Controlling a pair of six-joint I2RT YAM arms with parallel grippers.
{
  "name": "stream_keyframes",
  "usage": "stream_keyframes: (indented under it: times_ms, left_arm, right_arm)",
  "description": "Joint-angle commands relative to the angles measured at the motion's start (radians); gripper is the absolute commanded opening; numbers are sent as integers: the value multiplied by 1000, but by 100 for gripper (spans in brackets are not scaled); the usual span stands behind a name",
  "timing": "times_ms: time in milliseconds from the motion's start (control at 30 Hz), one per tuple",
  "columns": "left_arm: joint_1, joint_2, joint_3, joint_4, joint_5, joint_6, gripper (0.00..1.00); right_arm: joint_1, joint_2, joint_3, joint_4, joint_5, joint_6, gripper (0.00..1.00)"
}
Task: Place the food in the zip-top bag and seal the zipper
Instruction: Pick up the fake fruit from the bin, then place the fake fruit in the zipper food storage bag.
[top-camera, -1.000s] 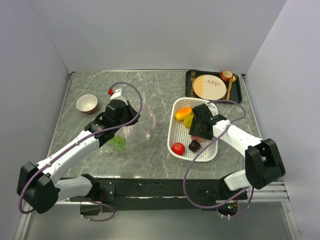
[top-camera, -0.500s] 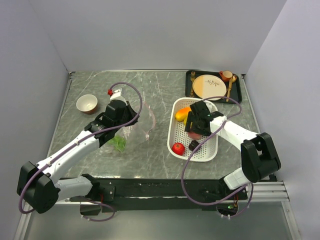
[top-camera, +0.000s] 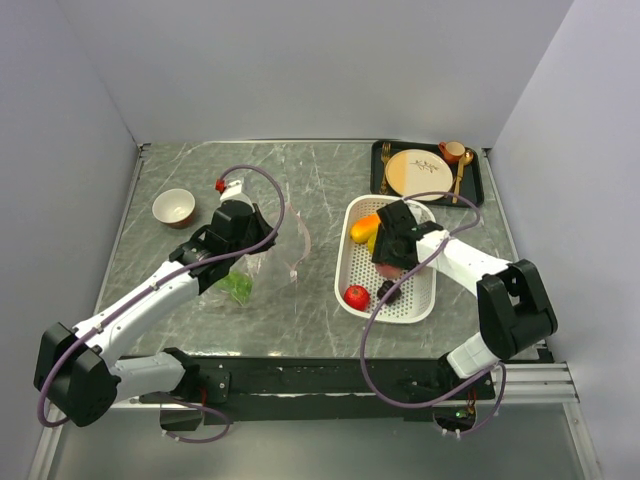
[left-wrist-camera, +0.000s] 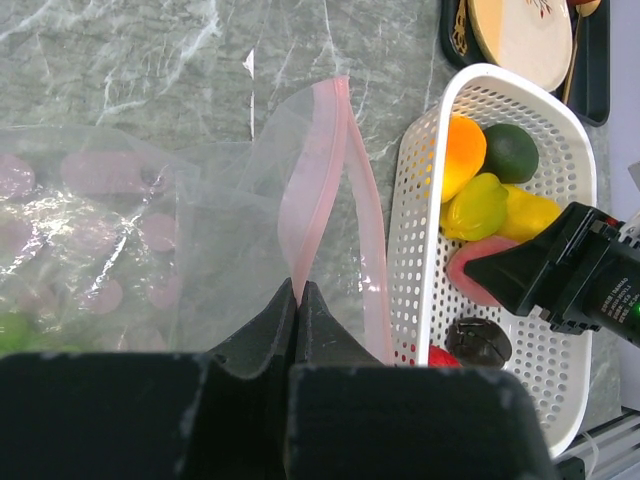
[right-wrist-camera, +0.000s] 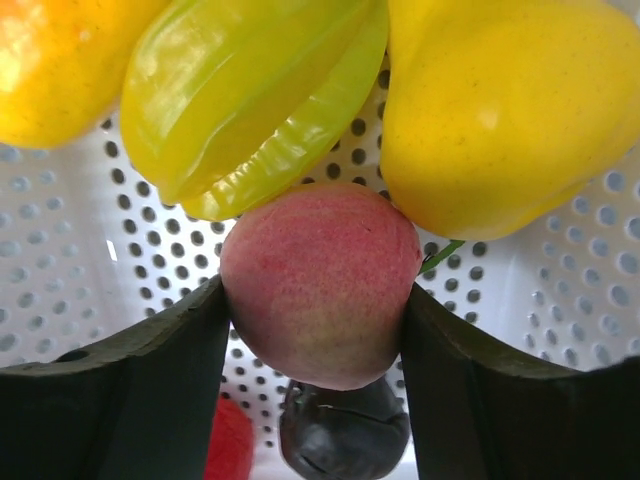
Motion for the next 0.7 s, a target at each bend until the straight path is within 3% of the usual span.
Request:
stream_keyframes:
  times_ms: [0,367,667]
  left_arm:
    - [-5,5,22,18,-15,-8,1]
    - [-3,12,28,20,-7,-5,1]
    - [-5,12,33,21,2,-9,1]
  right_arm:
    - [11,-82,16,16,8,5,33]
    - [12,-215,146,-37,-92,-12,29]
    - [43,-205,252,61,-405,-12,31]
